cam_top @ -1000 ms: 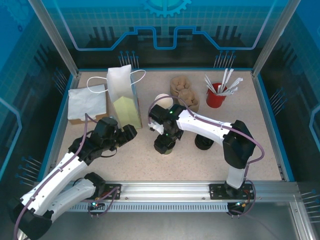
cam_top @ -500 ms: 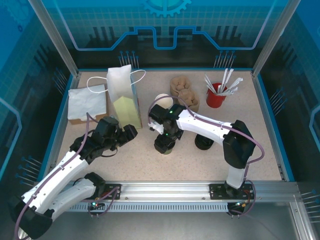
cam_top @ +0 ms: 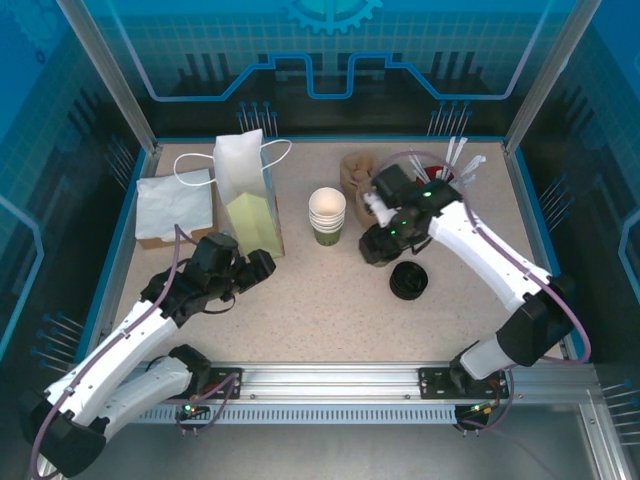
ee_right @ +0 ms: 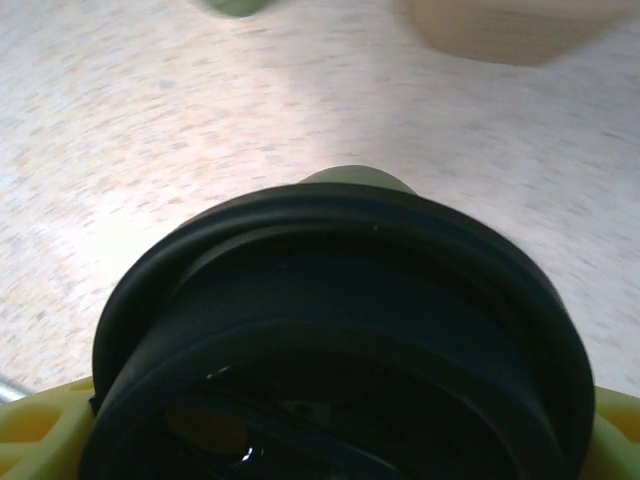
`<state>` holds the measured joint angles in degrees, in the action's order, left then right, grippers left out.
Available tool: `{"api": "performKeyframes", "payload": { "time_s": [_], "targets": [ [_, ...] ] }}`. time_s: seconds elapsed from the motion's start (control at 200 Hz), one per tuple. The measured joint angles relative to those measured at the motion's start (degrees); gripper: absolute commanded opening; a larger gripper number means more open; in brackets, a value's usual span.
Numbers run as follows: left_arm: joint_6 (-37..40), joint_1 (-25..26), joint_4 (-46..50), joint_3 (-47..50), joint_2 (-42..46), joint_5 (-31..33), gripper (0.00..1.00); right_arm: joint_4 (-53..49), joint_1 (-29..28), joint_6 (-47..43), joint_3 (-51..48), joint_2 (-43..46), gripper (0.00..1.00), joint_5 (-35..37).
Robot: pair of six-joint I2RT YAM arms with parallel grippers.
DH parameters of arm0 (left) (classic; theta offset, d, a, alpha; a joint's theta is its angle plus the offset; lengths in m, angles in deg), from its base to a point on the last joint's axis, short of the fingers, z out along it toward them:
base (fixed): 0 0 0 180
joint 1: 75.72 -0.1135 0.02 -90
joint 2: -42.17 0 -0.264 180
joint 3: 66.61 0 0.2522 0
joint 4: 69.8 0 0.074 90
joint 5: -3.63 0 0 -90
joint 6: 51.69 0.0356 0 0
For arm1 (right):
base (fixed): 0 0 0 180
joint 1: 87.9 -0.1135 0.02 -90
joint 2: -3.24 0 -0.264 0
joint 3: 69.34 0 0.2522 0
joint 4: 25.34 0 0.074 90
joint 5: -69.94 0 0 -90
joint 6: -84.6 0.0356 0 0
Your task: Pack the takeout coffee
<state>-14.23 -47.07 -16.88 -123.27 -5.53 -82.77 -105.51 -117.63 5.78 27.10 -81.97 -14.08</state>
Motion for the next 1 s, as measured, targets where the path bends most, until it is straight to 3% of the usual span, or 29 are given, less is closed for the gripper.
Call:
{"api": "performKeyframes", "payload": {
  "time_s": [0.165, 0.395, 0.77, 1.001],
  "targets": [
    [0.2, 0.0, 0.0, 0.0, -0.4, -0.5, 0.86, 0.0, 10.7, 1.1, -0.7, 2.1, 0.79, 3.1],
    [0.2, 0.0, -0.6, 0.0, -0.8, -1.1, 0.86, 2.6, 18.9, 0.8, -0.9, 0.8, 0.79, 4.0],
    [0.2, 0.0, -1.0, 0.0, -1.6, -2.5, 0.86, 5.9, 25.0, -1.2, -0.9, -11.8, 0.80, -0.8],
    [0.3, 0.0, -1.8, 0.0, -3.3, -3.2, 0.86, 6.1, 27.5, -2.1, -1.0, -13.6, 0.89, -4.1]
  ]
}}
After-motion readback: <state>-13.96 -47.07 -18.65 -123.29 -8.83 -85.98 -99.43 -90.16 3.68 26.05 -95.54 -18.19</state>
